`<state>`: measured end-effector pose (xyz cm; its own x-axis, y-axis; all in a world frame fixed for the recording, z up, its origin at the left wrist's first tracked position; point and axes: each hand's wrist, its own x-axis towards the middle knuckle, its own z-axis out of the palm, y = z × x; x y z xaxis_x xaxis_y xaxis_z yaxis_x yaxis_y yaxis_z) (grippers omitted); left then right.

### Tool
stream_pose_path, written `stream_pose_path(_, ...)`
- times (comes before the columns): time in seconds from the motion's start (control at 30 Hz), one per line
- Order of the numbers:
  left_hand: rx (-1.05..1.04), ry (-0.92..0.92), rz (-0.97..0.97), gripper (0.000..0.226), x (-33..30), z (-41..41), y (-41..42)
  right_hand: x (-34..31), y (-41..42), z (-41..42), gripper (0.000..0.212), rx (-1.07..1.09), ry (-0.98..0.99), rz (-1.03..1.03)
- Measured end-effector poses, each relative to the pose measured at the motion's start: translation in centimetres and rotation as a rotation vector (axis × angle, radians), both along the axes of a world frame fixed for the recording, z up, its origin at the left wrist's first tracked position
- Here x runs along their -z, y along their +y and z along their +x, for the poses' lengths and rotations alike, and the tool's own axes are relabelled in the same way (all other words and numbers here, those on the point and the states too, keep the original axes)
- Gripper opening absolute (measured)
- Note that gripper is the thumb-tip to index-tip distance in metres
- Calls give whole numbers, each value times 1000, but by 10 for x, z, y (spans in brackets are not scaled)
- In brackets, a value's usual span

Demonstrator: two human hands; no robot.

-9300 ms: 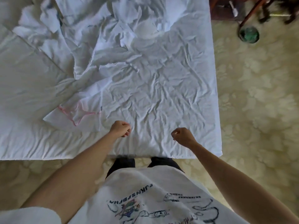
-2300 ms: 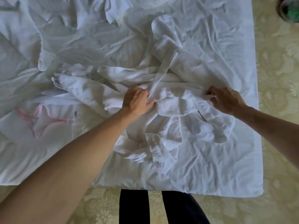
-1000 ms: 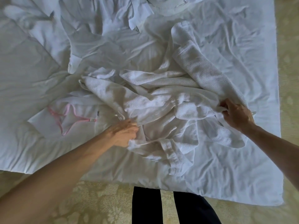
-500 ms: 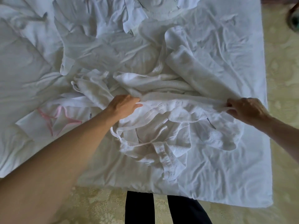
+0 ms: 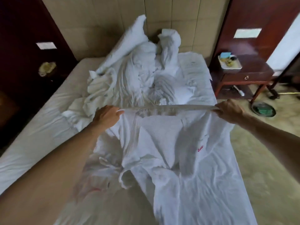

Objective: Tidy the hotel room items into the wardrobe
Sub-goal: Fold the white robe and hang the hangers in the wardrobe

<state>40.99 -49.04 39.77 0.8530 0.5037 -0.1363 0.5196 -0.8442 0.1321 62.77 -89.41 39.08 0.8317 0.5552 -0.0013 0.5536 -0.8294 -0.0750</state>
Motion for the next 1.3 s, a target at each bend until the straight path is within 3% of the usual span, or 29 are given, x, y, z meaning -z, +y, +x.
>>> stream_pose_path(0.13, -28, -215, -38, 37, -106, 15, 5, -109, 6, 11, 34, 113, -149, 38)
stream_pose_path(0.23, -35, -350, 45, 34, -179, 22, 6, -180, 13, 17, 41, 164, -291, 58)
stream_pose_path(0.37, -81, -440, 229, 28, -262, 16, 0, -265, 21, 11, 41, 212, -396, 174)
stream_pose_path(0.5, -156, -549, 281, 26, -333, 7, -1, -343, 30, 4, 47, 273, -456, 259)
stream_pose_path(0.67, -213, -637, 448, 34, -409, -17, -25, -419, 31, -14, 49, 306, -539, 405)
stream_pose_path(0.8, -218, -660, 511, 42, -437, -44, -35, -444, 24, -35, 49, 328, -564, 448)
stream_pose_path(0.9, -73, -648, 468, 46, -443, -75, -39, -446, 6, -62, 49, 363, -509, 438)
stream_pose_path(1.07, 225, -409, 371, 59, -443, -142, -61, -434, -30, -113, 52, 494, -262, 625)
stream_pose_path(1.2, 96, -399, 417, 43, -430, -181, -76, -427, -42, -175, 54, 538, -119, 794)
stream_pose_path(1.3, -65, -561, 191, 40, -417, -205, -90, -422, -48, -216, 49, 543, -72, 933)
